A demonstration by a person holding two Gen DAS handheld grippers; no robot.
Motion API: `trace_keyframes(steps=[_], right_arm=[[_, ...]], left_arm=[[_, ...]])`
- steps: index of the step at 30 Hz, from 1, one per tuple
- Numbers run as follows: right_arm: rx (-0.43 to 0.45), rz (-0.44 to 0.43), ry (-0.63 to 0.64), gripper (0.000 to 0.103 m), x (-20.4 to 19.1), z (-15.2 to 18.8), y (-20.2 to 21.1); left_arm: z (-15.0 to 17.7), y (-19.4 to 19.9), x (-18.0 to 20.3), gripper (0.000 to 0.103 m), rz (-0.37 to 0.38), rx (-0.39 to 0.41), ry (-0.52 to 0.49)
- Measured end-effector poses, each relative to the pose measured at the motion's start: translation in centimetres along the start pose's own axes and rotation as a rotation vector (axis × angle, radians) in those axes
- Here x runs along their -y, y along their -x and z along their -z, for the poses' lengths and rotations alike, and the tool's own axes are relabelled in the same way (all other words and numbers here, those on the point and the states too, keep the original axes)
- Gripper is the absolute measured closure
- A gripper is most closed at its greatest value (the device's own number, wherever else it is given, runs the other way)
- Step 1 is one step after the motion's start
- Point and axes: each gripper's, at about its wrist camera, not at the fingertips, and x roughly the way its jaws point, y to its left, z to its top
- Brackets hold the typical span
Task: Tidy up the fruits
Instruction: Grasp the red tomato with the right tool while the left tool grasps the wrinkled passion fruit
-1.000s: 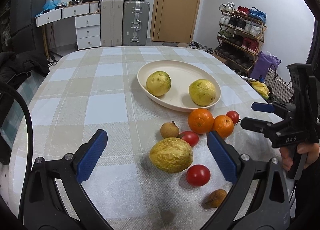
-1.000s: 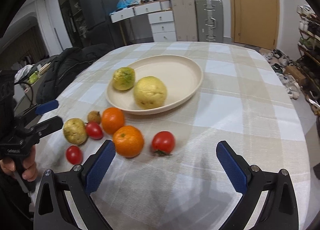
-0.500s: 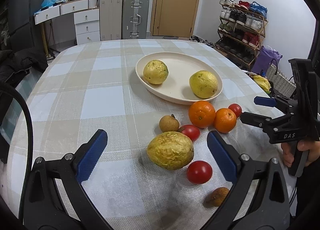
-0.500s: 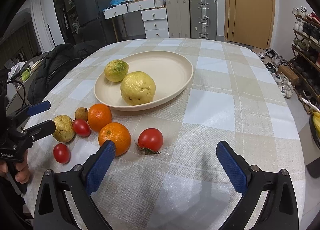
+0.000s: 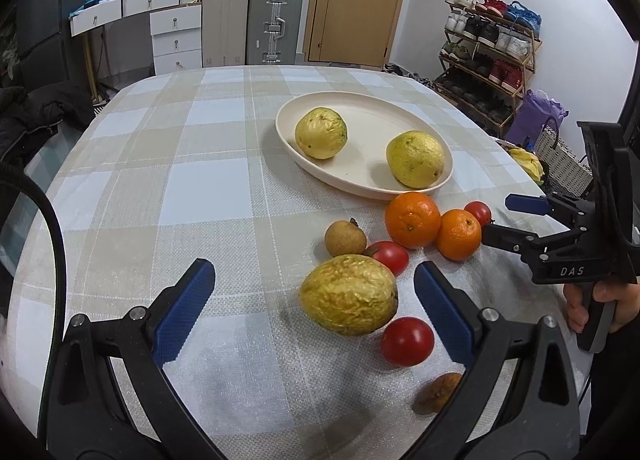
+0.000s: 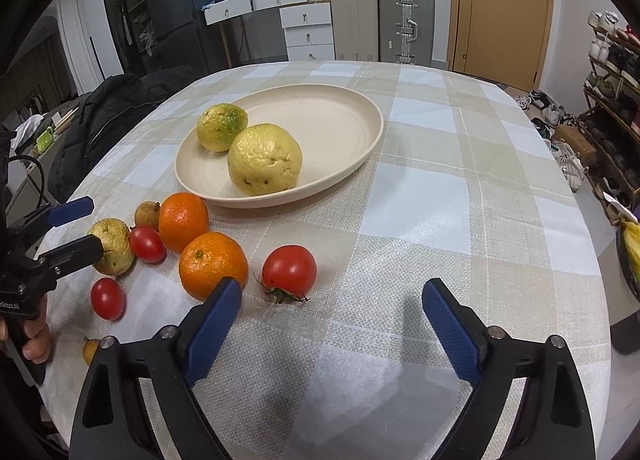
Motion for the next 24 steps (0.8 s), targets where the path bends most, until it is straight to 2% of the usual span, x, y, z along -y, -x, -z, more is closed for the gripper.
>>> trace_keyframes(steps=[3,8,14,18,24], right_arm=[[-0.014,-0.007,0.011,0.023,-0.2,0.0,-0.3],[-0.016,-0.002,0.031,0.026,-0.5,-0.3,-0.6],[-0.027,0.014,0.065,0.04,-1.2,-0.6,-1.2],[-0.022,0.0,0.085,0.054,-1.7,-0.5,-1.0],[-0.016,-0.016,0.103,0.067,-2.2,-0.2,-0.7]], left_arm=[[0.0,-0.1,-0.1,0.004,0.002,-0.004,0.005],[0.0,-0.2,-0.1,0.004,0.009,-0.012,0.003],[0.0,-0.4,-0.1,0.004,0.012,-0.018,0.009],[0.1,-0.4,-0.2,0.004,0.013,-0.019,0.012],[0.1,-0.4,-0.2,0.004,0.009,-0.02,0.01]])
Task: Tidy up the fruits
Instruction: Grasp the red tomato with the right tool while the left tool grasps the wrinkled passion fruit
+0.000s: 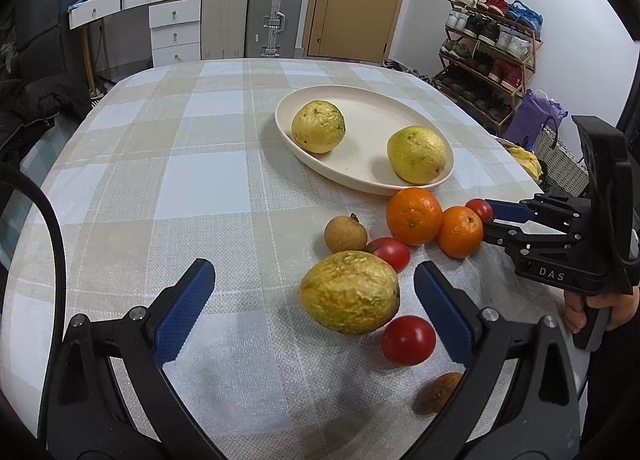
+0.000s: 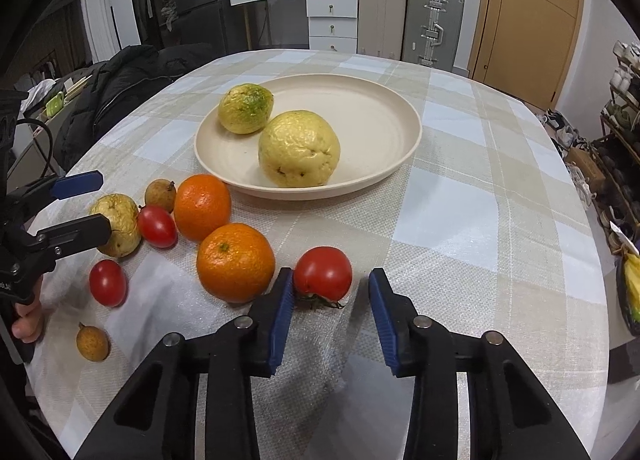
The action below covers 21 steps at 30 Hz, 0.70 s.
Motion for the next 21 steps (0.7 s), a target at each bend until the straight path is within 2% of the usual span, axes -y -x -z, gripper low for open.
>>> trace_keyframes(steps=[3,11,16,21], right_arm=[[0.012,-0.033,-0.014,0.073,0.2,0.1,0.3],[0.091,-0.043,-0.05,0.074,0.9,0.3,2.4],[0.098,-0.054,-0.066,0.074,1.2,0.4,3.0],[0.101,-0.054,-0.064,0.074,1.2,0.6,3.2]], left_arm=[[0.1,-0.1,0.1,0.004,-0.003,-0.002,-0.006],[0.4,-0.4,0.6,0.004,0.002,-0.032,-0.026],[0.6,-0.7,0.7,0.005,0.027,-0.057,-0.022],[0.7,-1.1,0.6,0.017,0.043,-0.084,-0.008]])
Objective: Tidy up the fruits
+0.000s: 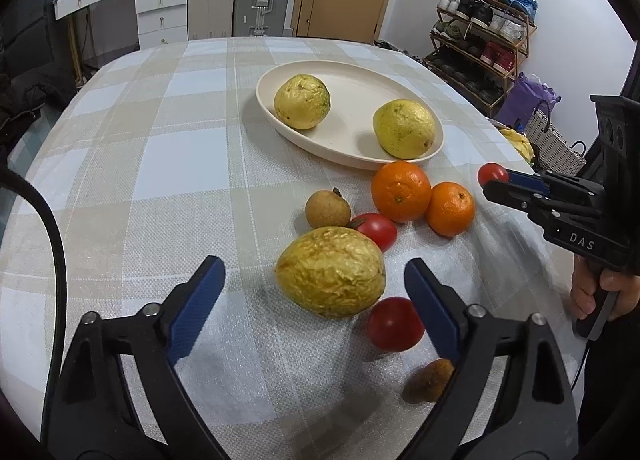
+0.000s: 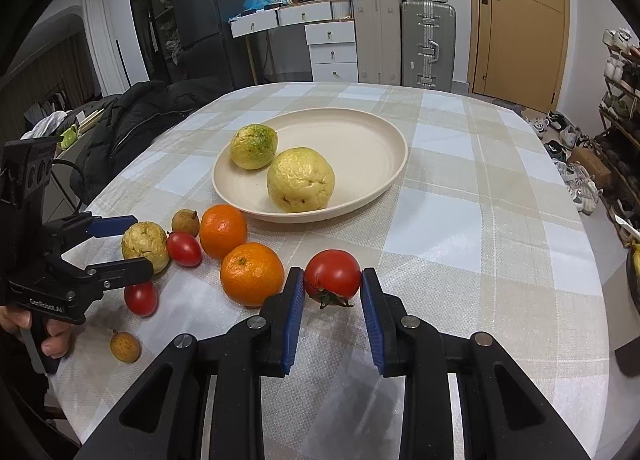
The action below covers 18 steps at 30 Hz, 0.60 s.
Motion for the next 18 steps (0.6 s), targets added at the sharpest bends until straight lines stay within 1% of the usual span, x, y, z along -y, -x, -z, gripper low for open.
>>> trace_keyframes(steps=[2,4,6,7,8,15,16,18], right_arm=[[0.002,-0.001,-0.001,0.074,0.05,0.04,0.09],[-0.002,-0.003,0.0,0.074,0.02,0.08,0.0],[-0.004,-0.002,0.007,0.074,-0.04,0.11,-0.08],[-0.005,-0.003,0.01,0.074,-0.1,0.13,-0.11],[-0.006,-0.005,0.012,0.074,-0.15,0.14,-0.11],[-0.001,-0.013,0.029,0.074,-0.62,0.12,0.02],[0.0,-0.014,0.03,0.074,-0.63,0.1,0.05],[0.0,-0.009,0.031,0.074,-0.67,0.05,0.14]], left_arm=[[0.03,-0.17,-0.1,0.023,0.015,-0.011,0.01],[0.05,-0.24,-0.22,0.025,0.04,-0.018,0.021],[0.06,-0.25,-0.35,0.03,0.063,-0.022,0.028],[0.06,-0.26,-0.31,0.035,0.071,-0.023,0.028],[0.06,-0.27,-0.25,0.037,0.078,-0.025,0.027],[0.04,-0.22,-0.39,0.049,0.11,-0.021,0.039],[0.01,-0.2,-0.46,0.052,0.113,-0.021,0.04],[-0.04,-0.2,-0.75,0.052,0.126,-0.022,0.053]])
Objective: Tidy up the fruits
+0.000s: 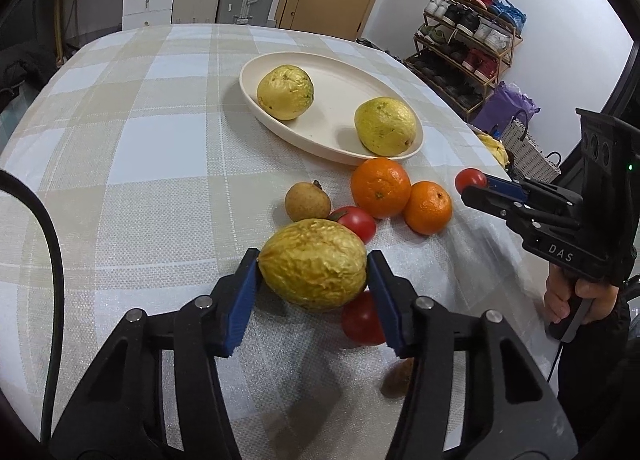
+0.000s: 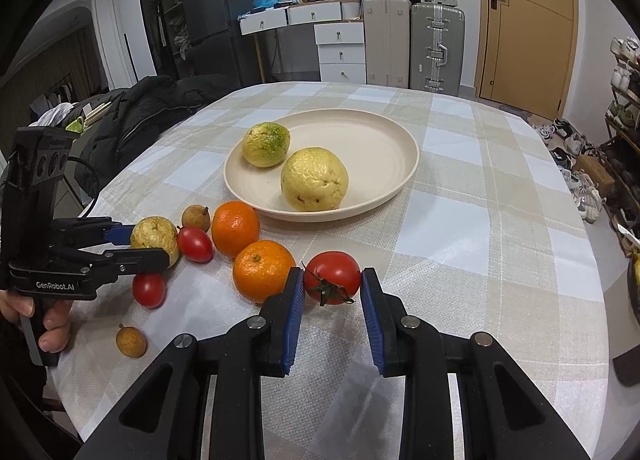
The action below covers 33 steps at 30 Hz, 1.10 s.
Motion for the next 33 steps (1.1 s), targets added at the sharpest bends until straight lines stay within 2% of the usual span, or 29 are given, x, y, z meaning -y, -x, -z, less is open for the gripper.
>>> trace_keyframes(steps=[3,13,22,33], right_arm=[[0.002,0.004,-0.003,0.074,0.0,0.0,0.0],[0.022,-0.002,0.004,0.074,-0.1,-0.1,0.7],[0.045,-0.002,0.009,0.074,-0.4,-0.3,1.1],[0.067,-0.004,0.013,0.074,-0.3,-0.8,1.3]], left_arm=[[-0.1,0.1,-0.1,0.053,-0.007,0.004,0.002],[-0.7,2.4,0.3,0.053,-0.001,0.107,-0.008],[-0.9,3.9,0.3,0.053,-0.018,0.161,-0.004],[-1.9,3.6,0.2,0.053,-0.027,0.179,0.001]])
